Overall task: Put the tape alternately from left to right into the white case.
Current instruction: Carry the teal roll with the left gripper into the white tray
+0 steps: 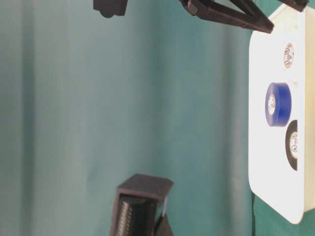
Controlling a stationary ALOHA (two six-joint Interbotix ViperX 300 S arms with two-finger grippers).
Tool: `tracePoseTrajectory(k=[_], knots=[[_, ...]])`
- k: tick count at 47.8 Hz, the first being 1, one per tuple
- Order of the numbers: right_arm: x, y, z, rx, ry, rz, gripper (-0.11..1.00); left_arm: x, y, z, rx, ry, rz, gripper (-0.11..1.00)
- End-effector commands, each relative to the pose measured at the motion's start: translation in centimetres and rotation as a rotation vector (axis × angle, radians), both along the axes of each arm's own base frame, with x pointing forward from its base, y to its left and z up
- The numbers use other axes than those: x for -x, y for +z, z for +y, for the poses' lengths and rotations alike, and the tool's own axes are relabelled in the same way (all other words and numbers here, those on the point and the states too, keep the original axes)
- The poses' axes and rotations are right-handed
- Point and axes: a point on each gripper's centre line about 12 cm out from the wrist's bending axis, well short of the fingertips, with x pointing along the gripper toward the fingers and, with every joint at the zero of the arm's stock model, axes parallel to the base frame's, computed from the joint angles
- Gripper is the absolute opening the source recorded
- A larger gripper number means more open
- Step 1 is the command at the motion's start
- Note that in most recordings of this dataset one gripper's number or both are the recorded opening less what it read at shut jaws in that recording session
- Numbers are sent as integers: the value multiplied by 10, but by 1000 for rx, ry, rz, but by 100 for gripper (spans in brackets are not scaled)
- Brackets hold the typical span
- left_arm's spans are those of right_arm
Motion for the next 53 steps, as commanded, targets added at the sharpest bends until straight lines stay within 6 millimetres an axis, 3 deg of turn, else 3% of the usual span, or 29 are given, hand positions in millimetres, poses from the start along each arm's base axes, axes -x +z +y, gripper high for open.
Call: tracePoseTrajectory(k=[1,32,53], knots=[[-2,7,2,-5,7,-26,81,-3,15,9,-1,7,-48,-3],[-2,7,2,-5,6,-26,81,-25,29,72,-130,-26,-118,-3],[-2,7,2,-5,7,-27,81,-44,39,127,-221,1,-178,-3]])
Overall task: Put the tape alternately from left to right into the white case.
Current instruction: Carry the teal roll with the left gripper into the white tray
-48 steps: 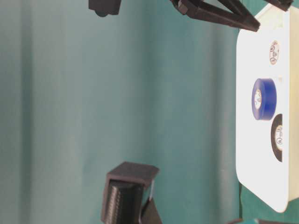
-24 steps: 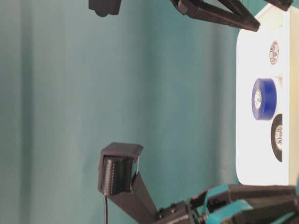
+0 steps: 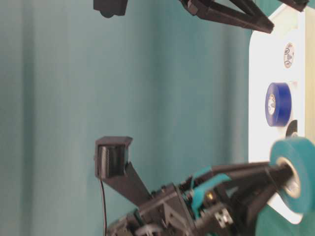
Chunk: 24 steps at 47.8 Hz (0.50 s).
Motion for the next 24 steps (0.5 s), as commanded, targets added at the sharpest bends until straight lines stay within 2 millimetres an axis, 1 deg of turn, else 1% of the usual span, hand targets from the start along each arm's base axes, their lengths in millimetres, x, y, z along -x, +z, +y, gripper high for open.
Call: tracePoseTrajectory(k=[1,13,24], knots=[[-3,7,2,-5,7,-26,81,-8,12,13,-19,12,-42,-3],[-2,6,2,-5,7,-24,81,-23,10,36,-69,1,-45,-3],[-1,5,2,-5,7,-21,81,-35,8,62,-115,3,-45,-3]])
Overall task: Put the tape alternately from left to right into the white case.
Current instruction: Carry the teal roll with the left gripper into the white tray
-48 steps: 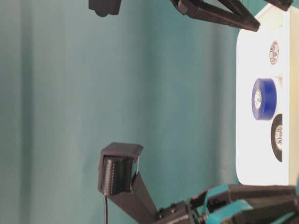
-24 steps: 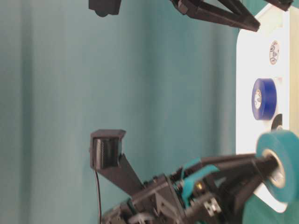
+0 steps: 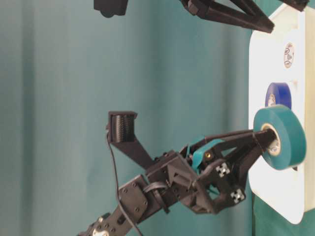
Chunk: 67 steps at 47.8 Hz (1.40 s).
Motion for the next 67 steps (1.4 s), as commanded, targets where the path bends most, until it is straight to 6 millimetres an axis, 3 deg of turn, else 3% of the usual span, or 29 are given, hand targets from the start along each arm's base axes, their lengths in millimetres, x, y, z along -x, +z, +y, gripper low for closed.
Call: tracePoseTrajectory(k=[1,28,43,67], knots=[[-2,6,2,-5,7,-24,81,-8,13,11,-20,9,-43,-3],[0,5,2,-6,6,-20,81,-35,6,61,-99,23,-75,-3],[-1,5,2,-6,6,-20,81,-36,3,71,-106,45,-94,-3],[-1,4,2,-5,7,-18,81,-37,3,72,-114,43,-111,-3]])
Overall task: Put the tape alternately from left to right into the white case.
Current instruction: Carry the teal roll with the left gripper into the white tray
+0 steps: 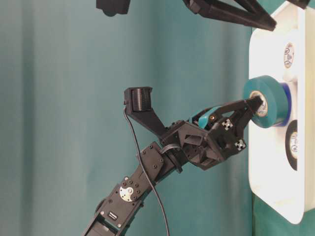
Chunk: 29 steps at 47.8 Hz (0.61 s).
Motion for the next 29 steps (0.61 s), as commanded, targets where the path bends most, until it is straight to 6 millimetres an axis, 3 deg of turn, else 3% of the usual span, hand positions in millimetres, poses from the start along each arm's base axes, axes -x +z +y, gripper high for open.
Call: tracePoseTrajectory(k=[1,4,9,21,29], knots=[[-2,6,2,-5,5,-23,81,-3,14,2,-13,4,-41,-3],[-2,6,2,-6,6,-25,81,-3,14,2,-11,6,-41,0],[-2,6,2,-6,5,-25,81,-1,12,1,-9,5,-37,18],[-2,6,2,-14,-3,-25,81,2,11,-1,-5,5,-30,86],[-2,6,2,-13,-1,-24,81,3,11,-1,-6,4,-29,87]])
